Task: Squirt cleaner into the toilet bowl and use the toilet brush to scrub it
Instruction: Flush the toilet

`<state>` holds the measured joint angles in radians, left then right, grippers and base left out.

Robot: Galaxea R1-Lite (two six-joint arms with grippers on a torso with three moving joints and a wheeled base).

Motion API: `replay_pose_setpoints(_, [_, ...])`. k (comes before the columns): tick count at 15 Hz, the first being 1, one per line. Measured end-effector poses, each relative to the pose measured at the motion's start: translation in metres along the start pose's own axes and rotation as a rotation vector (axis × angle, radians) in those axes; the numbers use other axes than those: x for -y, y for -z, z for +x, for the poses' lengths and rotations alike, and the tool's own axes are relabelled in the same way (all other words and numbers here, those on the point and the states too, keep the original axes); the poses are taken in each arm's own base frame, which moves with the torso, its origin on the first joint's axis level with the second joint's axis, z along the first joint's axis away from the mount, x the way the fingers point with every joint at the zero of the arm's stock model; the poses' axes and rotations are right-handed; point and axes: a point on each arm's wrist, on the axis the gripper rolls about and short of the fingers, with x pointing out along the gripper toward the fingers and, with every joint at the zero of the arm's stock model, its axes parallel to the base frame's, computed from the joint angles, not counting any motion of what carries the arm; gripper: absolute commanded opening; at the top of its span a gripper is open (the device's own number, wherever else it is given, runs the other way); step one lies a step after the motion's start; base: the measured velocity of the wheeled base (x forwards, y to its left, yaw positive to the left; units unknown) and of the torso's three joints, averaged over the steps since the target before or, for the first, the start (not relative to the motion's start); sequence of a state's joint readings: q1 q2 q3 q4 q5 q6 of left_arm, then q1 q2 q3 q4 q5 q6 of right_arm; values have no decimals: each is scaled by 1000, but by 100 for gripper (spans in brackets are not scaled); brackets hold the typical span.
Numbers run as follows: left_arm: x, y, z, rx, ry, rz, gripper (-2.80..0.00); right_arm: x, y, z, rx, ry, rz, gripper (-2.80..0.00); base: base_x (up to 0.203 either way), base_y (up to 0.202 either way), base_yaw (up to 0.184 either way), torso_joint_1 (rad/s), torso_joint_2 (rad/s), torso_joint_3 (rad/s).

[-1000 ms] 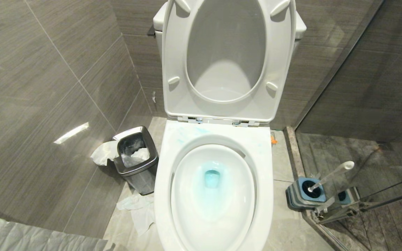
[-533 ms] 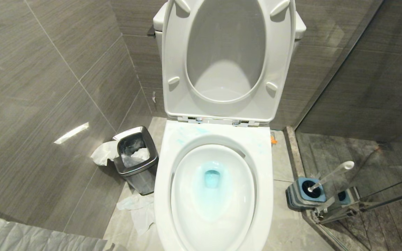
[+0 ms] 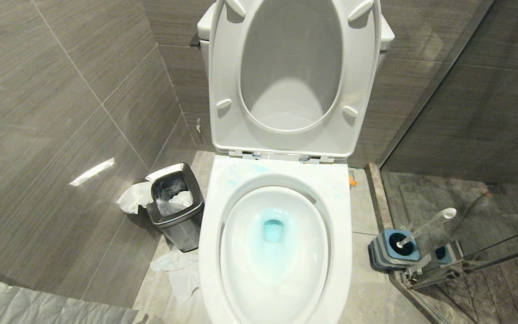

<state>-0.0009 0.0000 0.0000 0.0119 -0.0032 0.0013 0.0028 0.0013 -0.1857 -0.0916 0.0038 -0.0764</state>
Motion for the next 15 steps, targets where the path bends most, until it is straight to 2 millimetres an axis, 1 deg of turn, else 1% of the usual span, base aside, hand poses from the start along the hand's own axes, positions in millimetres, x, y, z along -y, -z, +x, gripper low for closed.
replay_pose_setpoints(3, [0, 0, 0, 0, 0, 0, -280, -2, 32, 6, -41, -5, 4, -280, 0, 0, 0, 0, 0, 0])
replay_pose_setpoints(6, [0, 0, 0, 0, 0, 0, -280, -4, 54, 5, -196, -11, 6, -280, 0, 0, 0, 0, 0, 0])
replay_pose_setpoints(11, [0, 0, 0, 0, 0, 0, -280, -5, 62, 4, -270, -26, 5, -280, 0, 0, 0, 0, 0, 0])
replay_pose_setpoints(15, [0, 0, 0, 0, 0, 0, -280, -5, 62, 4, -276, -19, 38, -280, 0, 0, 0, 0, 0, 0])
